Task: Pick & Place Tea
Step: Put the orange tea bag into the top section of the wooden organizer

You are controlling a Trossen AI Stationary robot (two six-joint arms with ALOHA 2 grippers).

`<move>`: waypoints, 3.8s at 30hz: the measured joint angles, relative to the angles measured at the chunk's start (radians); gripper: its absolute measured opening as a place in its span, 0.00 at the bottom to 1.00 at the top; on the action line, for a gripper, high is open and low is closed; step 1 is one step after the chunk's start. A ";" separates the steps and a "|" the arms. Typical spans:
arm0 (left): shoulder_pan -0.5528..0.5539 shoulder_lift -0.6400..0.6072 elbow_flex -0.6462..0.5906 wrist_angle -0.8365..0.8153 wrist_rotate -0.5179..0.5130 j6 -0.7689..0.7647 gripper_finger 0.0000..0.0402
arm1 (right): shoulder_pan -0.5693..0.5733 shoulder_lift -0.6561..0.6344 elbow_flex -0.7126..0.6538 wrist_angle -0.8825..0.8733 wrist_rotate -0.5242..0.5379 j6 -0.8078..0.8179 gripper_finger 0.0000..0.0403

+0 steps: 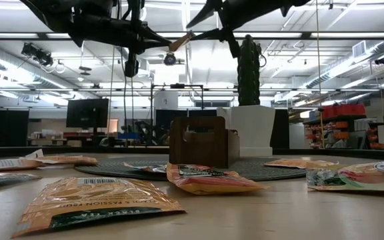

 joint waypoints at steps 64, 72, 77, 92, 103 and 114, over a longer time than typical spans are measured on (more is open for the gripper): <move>0.217 -0.009 -0.001 -0.053 0.150 0.400 0.27 | 0.023 0.174 -0.002 -0.628 0.013 0.356 0.00; 0.217 -0.009 -0.001 -0.053 0.158 0.399 0.27 | 0.021 0.193 -0.002 -0.631 0.077 0.401 0.00; 0.217 -0.009 -0.001 -0.057 0.167 0.398 0.27 | 0.028 0.192 -0.002 -0.633 0.082 0.430 0.00; 0.217 -0.009 -0.001 -0.060 0.167 0.399 0.27 | 0.018 0.200 -0.002 -0.647 0.069 0.395 0.08; 0.217 -0.009 -0.001 -0.060 0.168 0.388 0.27 | 0.018 0.200 -0.002 -0.607 0.071 0.388 0.36; 0.217 -0.009 -0.001 -0.082 0.168 0.389 0.27 | 0.076 0.148 -0.002 -0.608 0.053 0.180 0.51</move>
